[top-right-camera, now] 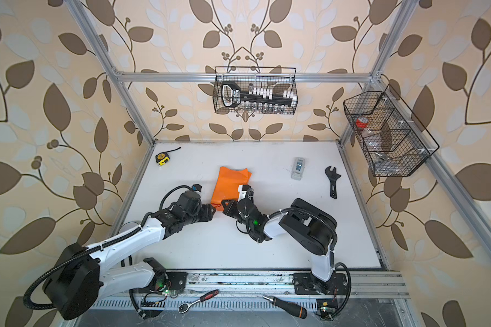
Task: Wrap a gift box in wrapping paper
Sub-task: Stick the wrapping paper to the gift box.
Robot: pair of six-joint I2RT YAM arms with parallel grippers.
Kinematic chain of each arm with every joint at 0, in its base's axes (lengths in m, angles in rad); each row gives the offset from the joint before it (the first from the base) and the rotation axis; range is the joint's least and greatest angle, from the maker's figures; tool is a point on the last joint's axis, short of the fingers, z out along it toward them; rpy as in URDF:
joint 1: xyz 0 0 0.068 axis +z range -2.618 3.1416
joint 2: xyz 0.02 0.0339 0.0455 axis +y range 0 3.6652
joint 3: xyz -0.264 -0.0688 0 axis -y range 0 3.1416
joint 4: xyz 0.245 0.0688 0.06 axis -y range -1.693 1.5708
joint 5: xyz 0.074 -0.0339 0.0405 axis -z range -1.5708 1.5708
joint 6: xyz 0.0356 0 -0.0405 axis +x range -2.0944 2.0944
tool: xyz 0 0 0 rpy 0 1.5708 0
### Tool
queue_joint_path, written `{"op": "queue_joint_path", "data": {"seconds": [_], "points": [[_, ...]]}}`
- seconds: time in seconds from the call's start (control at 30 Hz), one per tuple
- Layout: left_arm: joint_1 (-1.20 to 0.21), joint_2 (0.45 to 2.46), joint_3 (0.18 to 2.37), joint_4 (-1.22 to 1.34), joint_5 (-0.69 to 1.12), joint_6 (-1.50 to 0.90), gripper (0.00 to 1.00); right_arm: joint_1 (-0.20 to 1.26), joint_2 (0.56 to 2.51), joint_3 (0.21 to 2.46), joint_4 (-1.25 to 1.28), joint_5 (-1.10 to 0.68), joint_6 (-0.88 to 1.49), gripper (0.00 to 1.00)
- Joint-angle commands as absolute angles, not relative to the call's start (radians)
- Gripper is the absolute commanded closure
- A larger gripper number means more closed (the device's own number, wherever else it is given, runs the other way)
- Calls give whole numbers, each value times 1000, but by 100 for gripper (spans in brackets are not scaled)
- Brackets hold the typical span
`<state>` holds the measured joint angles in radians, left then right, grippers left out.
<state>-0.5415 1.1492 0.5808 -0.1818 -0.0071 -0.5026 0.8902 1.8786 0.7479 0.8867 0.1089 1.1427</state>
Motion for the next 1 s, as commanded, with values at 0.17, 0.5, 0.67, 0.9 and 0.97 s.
{"op": "queue_joint_path", "data": {"seconds": [0.17, 0.5, 0.67, 0.9, 0.97], "points": [[-531, 1130, 647, -203, 8, -472, 48, 859, 1845, 855, 662, 109, 1099, 100], [-529, 1087, 630, -220, 0, -479, 47, 845, 1865, 924, 519, 104, 1077, 100], [-521, 1068, 644, -243, -2, -473, 45, 833, 1836, 936, 505, 93, 1057, 100], [-515, 1083, 692, -270, 14, -453, 42, 802, 1772, 1012, 420, 45, 983, 100], [-515, 1101, 708, -276, 20, -445, 43, 794, 1755, 1028, 393, 37, 963, 100]]}}
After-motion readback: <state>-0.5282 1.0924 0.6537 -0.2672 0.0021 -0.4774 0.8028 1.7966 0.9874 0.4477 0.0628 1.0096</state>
